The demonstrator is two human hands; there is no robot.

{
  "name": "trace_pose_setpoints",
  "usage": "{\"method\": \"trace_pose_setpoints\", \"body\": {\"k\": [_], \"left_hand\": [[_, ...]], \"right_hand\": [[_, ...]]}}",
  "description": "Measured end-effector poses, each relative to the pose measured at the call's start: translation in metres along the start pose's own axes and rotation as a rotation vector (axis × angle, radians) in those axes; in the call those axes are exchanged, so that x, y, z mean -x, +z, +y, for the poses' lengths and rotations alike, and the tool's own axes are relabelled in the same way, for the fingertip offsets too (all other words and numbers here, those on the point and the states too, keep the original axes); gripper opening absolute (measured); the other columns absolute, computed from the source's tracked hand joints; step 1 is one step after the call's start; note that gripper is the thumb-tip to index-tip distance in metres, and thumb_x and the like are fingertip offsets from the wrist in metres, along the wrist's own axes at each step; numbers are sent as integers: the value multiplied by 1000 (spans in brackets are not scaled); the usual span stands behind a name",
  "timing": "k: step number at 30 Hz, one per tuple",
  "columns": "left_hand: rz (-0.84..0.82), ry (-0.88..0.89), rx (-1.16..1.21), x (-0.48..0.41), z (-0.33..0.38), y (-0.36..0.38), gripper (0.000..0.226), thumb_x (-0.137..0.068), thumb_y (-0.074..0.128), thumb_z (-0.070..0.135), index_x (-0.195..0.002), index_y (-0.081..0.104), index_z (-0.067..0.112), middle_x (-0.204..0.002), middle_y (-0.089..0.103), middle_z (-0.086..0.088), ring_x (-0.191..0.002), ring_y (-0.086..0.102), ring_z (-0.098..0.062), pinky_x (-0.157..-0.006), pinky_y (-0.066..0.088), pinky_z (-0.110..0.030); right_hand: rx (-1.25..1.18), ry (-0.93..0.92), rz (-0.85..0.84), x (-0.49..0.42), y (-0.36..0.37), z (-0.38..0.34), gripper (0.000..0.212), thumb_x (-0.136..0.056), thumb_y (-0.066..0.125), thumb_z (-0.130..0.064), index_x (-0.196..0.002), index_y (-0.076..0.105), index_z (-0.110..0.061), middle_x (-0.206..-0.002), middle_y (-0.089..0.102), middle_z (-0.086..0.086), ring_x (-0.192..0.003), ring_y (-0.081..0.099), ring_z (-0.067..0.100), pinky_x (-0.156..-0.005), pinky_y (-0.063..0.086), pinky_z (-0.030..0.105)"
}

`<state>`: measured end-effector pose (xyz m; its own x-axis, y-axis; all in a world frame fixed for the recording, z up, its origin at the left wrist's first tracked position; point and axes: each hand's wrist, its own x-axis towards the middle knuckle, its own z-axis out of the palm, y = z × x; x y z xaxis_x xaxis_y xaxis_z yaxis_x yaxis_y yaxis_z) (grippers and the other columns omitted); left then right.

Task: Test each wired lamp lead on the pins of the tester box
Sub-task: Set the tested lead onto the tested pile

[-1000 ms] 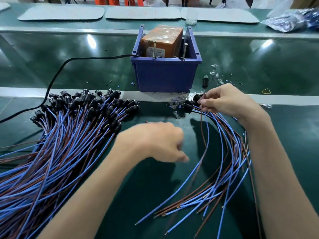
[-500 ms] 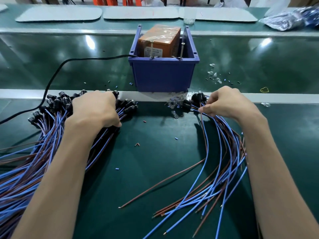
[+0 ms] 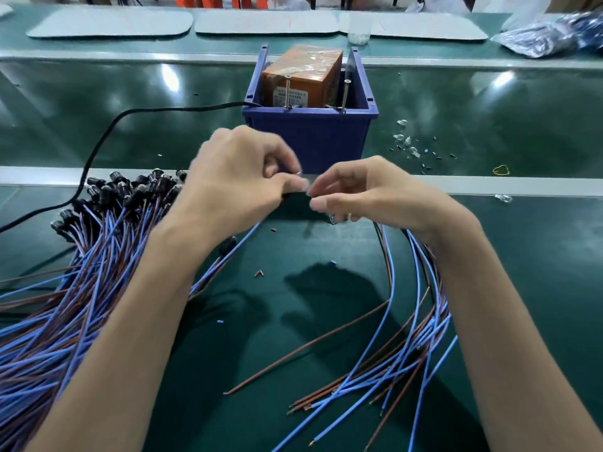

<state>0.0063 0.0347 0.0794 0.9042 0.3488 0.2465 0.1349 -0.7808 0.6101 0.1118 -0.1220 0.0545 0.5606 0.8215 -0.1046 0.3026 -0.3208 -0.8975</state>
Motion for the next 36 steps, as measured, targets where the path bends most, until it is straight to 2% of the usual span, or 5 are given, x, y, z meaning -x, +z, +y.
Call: {"method": "trace_pose_setpoints", "body": {"k": [9, 12, 18, 27, 36], "left_hand": [[170, 114, 402, 16, 41, 36, 11, -87, 67, 29, -80, 68, 20, -54, 53, 7, -51, 48, -8, -57, 47, -26], [-146, -43, 608, 21, 51, 47, 37, -87, 51, 47, -68, 68, 20, -49, 52, 9, -45, 44, -6, -51, 36, -23], [-699, 2, -425, 36, 44, 73, 55, -94, 32, 61, -68, 44, 14, -75, 46, -4, -76, 45, -28, -66, 35, -31], [-962, 188, -244, 51, 54, 85, 45, -95, 35, 58, -96, 61, 22, -103, 61, -4, -101, 52, -25, -77, 36, -31], [-204, -632, 1389, 15, 49, 66, 52, -86, 51, 52, -123, 53, 16, -81, 63, 1, -64, 53, -10, -56, 44, -21]], "right_hand": [[-264, -156, 136, 5, 1, -16, 25, -86, 59, 6, -73, 67, -13, -67, 61, 0, -62, 56, 7, -59, 46, 17], [-387, -120, 347, 6, -11, -18, 16, -94, 57, -8, -80, 63, -5, -75, 65, 9, -64, 60, 13, -63, 50, 20], [-348, -110, 433, 14, -23, -16, 25, -98, 52, -27, -82, 65, -14, -74, 73, 1, -60, 63, 11, -58, 47, 16], [-288, -79, 424, 16, -23, -19, 23, -98, 53, -26, -81, 66, -16, -70, 72, -3, -58, 62, 7, -56, 45, 13], [-470, -236, 461, 21, -32, -28, 34, -99, 47, -35, -79, 65, -16, -72, 74, 1, -49, 63, 10, -50, 44, 17]]}}
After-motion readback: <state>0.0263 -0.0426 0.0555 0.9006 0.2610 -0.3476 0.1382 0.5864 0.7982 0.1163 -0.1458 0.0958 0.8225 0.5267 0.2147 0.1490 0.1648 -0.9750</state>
